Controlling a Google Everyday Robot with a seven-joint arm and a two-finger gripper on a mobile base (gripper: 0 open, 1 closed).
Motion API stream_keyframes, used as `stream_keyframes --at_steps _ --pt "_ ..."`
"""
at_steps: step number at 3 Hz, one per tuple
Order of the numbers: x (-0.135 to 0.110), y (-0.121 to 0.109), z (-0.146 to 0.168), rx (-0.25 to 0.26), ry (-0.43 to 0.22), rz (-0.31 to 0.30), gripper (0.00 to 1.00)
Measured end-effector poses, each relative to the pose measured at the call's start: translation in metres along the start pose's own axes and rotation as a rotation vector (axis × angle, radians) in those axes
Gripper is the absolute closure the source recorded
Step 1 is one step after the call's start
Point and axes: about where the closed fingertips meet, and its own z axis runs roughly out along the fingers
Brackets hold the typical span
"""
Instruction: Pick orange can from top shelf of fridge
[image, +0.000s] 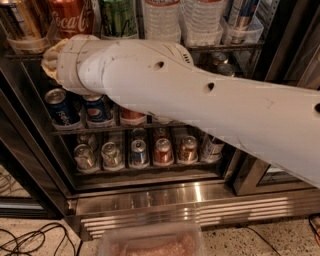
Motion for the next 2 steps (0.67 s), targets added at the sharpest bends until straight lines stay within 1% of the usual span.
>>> stream_keyframes --at_steps 1,2 --pt "-0.018 -0.012 0.003 0.036 -0.046 0.017 1.0" --pt "-0.032 -0.021 0.004 0.055 -0.075 0.038 1.0"
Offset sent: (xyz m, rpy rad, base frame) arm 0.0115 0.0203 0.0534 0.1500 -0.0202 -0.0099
